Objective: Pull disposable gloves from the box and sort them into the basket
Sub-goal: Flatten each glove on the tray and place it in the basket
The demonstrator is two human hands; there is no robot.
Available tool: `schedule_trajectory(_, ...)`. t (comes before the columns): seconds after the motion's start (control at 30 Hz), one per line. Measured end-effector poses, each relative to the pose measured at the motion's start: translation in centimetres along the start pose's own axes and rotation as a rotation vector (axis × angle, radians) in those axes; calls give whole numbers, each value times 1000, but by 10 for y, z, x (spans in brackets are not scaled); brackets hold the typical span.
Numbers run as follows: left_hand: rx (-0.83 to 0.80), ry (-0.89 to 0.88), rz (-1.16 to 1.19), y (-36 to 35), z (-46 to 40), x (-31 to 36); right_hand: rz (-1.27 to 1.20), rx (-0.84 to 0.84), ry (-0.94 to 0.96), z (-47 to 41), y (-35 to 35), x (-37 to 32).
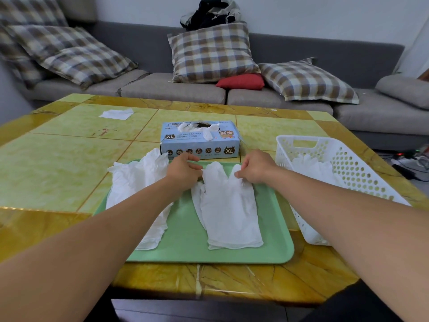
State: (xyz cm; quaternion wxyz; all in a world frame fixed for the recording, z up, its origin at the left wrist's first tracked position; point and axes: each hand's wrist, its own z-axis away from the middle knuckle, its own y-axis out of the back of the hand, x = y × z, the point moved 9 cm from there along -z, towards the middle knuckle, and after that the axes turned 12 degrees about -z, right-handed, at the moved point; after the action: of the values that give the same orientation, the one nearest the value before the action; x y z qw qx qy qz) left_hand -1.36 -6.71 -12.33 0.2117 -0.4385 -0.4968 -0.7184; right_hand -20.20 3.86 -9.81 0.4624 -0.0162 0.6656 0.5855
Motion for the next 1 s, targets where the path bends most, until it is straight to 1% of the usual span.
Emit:
schedule_trajectory(0.07, -26, 74, 142, -3, -1, -5, -24, 12, 16, 2, 2, -4)
schedule_trajectory(0.1, -47, 84, 180, -5, -1, -5, -44, 15, 13, 3, 3, -5)
schedule_trajectory(0.13, -77, 78, 172, -6, 0, -4, -47, 16, -2, 5, 4, -5)
schedule_trajectory(0.2, -131, 31, 77, -11, 3, 2, -52, 16, -32, 6, 4, -4)
schedule_trajectory(0.3, -118, -21, -10, -15, 7, 5, -193, -6, -41, 3, -1, 0)
schedule_trajectory(0.33, -110, -28, -6, -15, 8, 5, -239, 17, -15, 1, 1, -1)
schedule_trajectory(0.43, -140, -42, -2, -16, 7, 7, -253, 154, 165, 2, 15, -19)
schedule_trajectory(0.47, -166, -37, -1, -15, 6, 8, -276, 143, 207, 5, 13, -27)
schedule_trajectory(0.53, -248, -31, 18, -14, 8, 12, -290, 3, 270, 13, -3, -41)
schedule_trajectory(0.6, -348, -57, 2, -13, 12, 15, -184, -158, 303, 20, -27, -51)
schedule_trajectory(0.63, -389, -75, -34, -13, 15, 16, -135, -203, 298, 22, -36, -52)
schedule_trajectory(0.7, -436, -111, -108, -13, 19, 17, -125, -228, 273, 22, -46, -52)
schedule_trajectory(0.8, -473, -146, -155, -16, 22, 17, -220, -228, 266, 22, -47, -56)
schedule_trajectory(0.9, -484, -170, -166, -17, 23, 16, -326, -237, 206, 20, -49, -50)
schedule_trajectory(1.0, -454, -162, -167, -16, 24, 18, -339, -218, 151, 15, -54, -41)
